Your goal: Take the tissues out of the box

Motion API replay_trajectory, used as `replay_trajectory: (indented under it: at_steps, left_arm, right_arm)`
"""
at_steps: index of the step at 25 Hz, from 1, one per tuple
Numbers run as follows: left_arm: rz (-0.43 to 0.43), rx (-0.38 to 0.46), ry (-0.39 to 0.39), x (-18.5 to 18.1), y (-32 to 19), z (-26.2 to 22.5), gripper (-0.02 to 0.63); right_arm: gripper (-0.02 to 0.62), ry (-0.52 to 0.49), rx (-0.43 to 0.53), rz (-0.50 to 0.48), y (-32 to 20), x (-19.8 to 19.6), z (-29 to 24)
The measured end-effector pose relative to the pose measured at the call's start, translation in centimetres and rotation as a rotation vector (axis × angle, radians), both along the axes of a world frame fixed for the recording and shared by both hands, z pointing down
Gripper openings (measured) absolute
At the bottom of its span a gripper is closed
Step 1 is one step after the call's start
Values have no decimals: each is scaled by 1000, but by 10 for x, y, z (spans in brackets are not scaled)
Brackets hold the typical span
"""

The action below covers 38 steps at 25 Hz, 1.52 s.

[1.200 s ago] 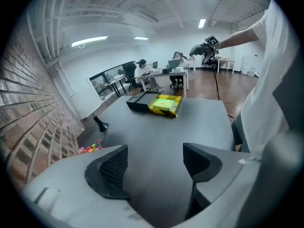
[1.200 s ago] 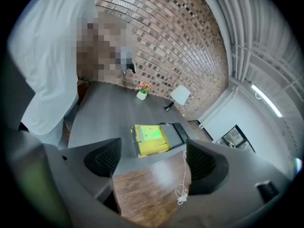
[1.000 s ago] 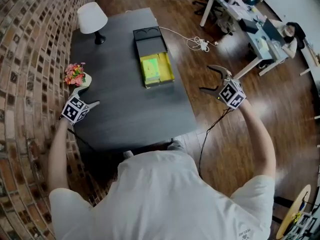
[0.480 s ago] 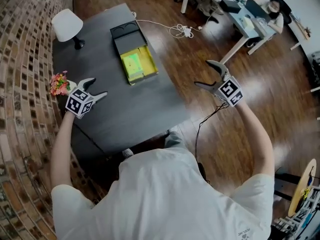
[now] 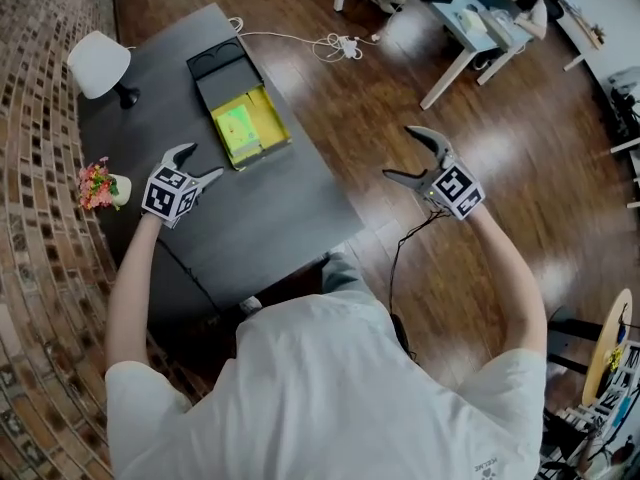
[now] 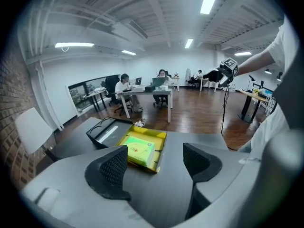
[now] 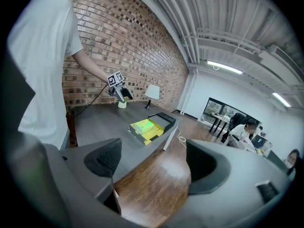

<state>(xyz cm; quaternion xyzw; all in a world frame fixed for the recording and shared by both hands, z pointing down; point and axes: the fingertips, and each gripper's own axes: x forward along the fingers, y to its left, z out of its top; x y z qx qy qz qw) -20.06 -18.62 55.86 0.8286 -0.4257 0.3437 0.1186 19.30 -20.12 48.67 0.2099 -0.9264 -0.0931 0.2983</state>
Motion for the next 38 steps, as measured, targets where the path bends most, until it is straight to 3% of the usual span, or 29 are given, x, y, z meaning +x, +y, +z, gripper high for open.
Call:
replay_trajectory:
  at_steps: [7,13,16,21,30,38]
  left_arm:
    - [-107,-36,-17,10,-27,18,371]
    - [-215,-77,45,21,-49,32,376]
    - [-234,-104,75,31,-57,44,444]
    - [-298,-142,95,37,-70,67,488]
    - [-511,-161,225,30,-104,102,601]
    - [-660,-219,207,20,-132,144,601]
  right_arm:
    - [436,-31,-33,12,6,7,12]
    - [436,-70,-41,4,2,1,15]
    - [439,-81,-50,-14,1,-11,23]
    - [439,-143,-66,-16,-4,-30,30]
    - [439,-276,-97,-13,-22,-56,37]
    - [437,-320,-129,-6,-32,-71,42]
